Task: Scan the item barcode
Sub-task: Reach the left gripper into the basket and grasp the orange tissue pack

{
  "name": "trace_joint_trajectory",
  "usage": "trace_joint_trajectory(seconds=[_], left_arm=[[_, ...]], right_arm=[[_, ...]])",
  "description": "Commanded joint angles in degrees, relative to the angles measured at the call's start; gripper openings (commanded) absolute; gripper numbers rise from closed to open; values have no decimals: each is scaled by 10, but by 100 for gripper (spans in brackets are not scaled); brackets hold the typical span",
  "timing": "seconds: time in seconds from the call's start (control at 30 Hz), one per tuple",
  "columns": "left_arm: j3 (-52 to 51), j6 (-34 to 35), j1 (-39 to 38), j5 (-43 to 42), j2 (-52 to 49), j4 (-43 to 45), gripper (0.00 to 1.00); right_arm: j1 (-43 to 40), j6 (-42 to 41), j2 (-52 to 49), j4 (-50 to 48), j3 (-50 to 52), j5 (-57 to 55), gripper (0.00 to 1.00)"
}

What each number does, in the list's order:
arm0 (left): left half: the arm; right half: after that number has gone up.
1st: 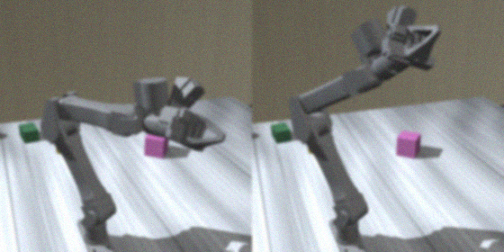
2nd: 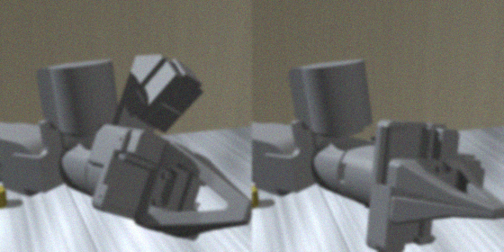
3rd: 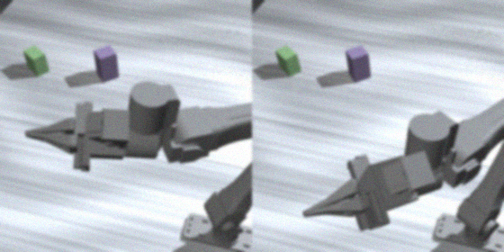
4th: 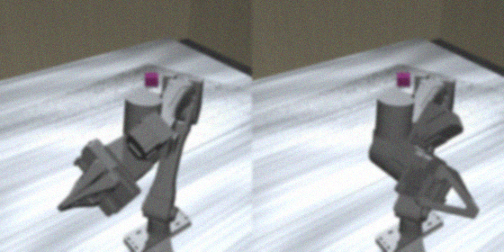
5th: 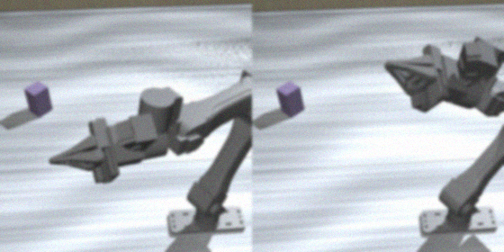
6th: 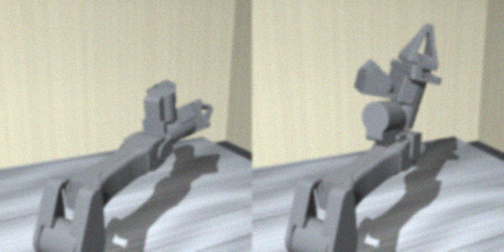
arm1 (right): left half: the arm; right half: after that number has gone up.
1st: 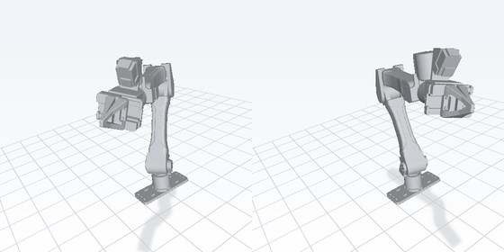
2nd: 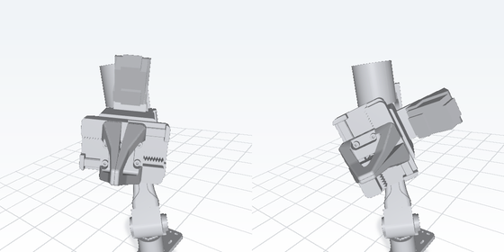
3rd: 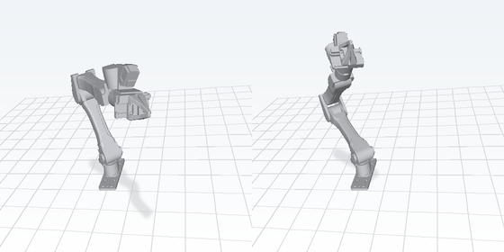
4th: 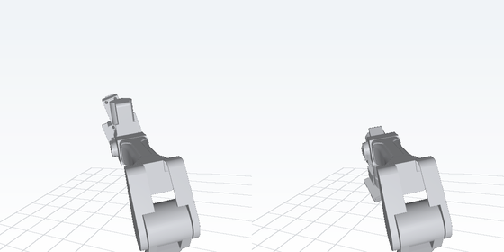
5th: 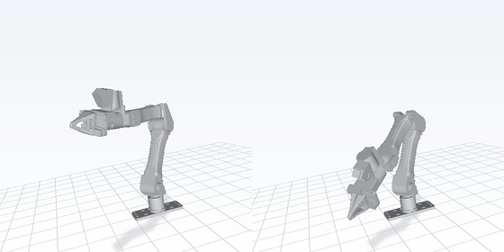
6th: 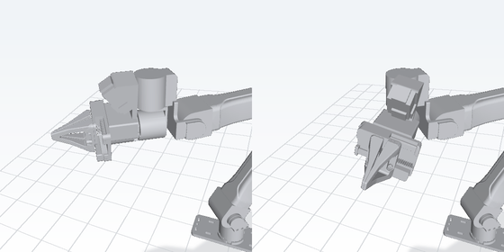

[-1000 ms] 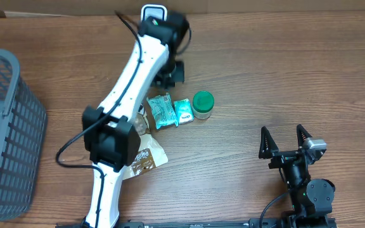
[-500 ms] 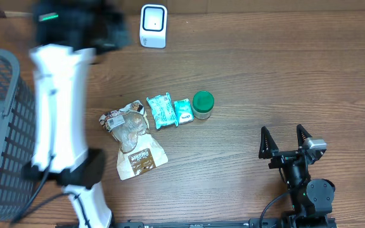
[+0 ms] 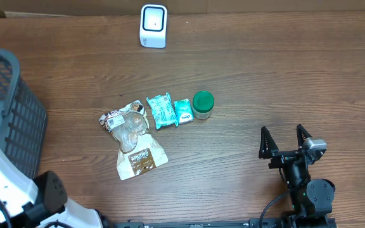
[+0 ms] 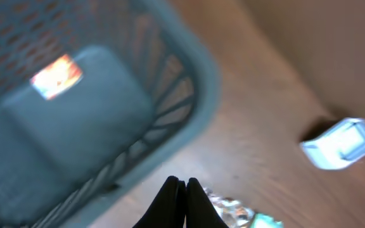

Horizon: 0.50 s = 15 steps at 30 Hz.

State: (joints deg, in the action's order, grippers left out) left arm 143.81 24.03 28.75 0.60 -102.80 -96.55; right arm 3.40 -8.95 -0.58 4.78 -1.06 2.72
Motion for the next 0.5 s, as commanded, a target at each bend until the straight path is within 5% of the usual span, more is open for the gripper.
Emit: trace_joint_trajectory(seconds=[0.0, 0.47], left_arm=[[-68, 23, 40, 32, -5, -2, 5], [-245, 65, 166, 35, -6, 100, 4]], right_arm=[[-1, 5, 4, -2, 6, -2, 100], [-1, 5, 4, -2, 6, -2, 100]])
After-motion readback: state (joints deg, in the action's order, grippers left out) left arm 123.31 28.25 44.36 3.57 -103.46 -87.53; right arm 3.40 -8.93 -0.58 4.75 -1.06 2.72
